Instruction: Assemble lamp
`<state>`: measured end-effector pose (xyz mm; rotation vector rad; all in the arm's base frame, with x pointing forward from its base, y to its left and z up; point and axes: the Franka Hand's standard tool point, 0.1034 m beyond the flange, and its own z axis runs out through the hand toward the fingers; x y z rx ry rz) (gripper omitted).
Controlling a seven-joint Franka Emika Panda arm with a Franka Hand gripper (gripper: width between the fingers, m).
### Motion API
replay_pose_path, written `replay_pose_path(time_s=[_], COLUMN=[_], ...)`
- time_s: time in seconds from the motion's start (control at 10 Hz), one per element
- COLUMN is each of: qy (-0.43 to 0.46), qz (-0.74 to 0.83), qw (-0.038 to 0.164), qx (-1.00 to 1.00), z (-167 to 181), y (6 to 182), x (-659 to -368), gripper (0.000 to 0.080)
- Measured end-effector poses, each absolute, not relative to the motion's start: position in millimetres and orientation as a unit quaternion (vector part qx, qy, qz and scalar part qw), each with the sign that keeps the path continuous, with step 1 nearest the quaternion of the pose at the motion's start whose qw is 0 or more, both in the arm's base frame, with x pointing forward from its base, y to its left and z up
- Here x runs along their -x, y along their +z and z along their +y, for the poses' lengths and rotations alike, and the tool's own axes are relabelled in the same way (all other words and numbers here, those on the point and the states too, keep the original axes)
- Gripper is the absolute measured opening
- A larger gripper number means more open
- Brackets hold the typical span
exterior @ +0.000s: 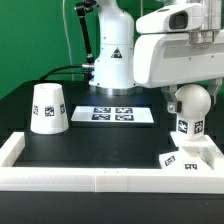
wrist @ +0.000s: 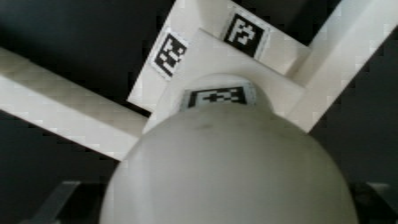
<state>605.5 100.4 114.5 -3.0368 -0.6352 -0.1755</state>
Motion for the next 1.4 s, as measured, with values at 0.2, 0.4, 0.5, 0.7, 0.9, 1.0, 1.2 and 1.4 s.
replay_pose_path(time_s=[0.2, 0.4, 0.5, 0.7, 0.9, 1.0, 1.2, 1.4], qy=[-0.055, -0.052, -0.051, -0.049, -0.046, -0.045, -0.027, 0.003], qz=[-0.106, 0.009, 0.041, 0.109, 0.17, 0.197, 0.311, 0.418], qw=[0.021, 0.026, 0.027, 0.03, 0.036, 0.038, 0.046, 0.058], qx=[0.993, 0.998, 0.997, 0.992, 0.984, 0.979, 0.949, 0.907], z=[97.4, 93.5, 92.9, 91.9, 92.2, 92.1, 94.2, 98.1], y=[115.2, 115.3, 115.3, 115.1, 114.9, 114.9, 114.4, 114.0], x=[-606.6, -607.2, -607.2, -607.2, -607.0, -607.0, -603.8, -601.0], gripper=[0.0577, 0.0579, 0.0579, 0.0579, 0.0579, 0.0579, 0.0579, 0.0579])
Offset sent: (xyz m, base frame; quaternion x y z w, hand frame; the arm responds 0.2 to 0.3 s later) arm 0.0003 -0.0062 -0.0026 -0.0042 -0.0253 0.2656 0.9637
